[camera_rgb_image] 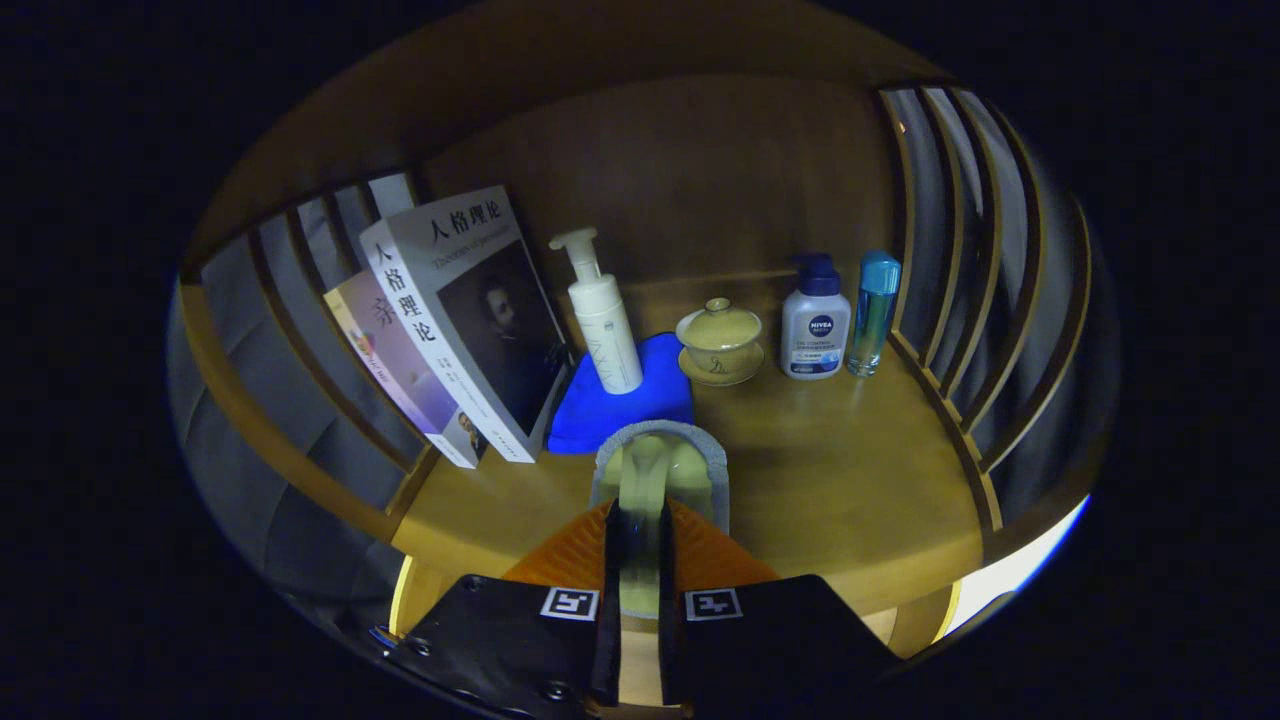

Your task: Pull open the drawer, take out the items inside it, and place them on the countertop above the cabinet.

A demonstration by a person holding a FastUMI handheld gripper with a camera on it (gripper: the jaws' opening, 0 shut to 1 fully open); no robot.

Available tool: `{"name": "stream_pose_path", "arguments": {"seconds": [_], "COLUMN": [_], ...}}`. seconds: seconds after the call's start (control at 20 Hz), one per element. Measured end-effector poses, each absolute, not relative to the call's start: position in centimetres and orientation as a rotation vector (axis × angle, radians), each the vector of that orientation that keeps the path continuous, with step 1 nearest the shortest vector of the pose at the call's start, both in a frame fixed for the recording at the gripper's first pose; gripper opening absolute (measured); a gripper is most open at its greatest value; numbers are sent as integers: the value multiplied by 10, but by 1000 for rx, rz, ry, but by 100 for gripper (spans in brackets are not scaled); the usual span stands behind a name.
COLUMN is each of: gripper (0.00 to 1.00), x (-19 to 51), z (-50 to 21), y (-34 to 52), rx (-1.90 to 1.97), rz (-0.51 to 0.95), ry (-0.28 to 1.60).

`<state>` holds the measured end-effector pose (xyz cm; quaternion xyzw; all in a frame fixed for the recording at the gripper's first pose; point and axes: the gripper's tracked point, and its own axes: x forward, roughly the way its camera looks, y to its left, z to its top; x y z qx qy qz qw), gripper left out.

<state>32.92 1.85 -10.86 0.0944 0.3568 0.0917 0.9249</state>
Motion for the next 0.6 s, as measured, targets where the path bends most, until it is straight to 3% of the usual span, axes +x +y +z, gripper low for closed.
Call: {"name": "stream_pose_path", "arguments": {"seconds": [0.45, 0.6], "gripper": [21, 65], "x": [356, 356], "z": [-139, -137], "y": [18, 15], "rx": [177, 164], "rz": [161, 146], "ry": [760, 727]}}
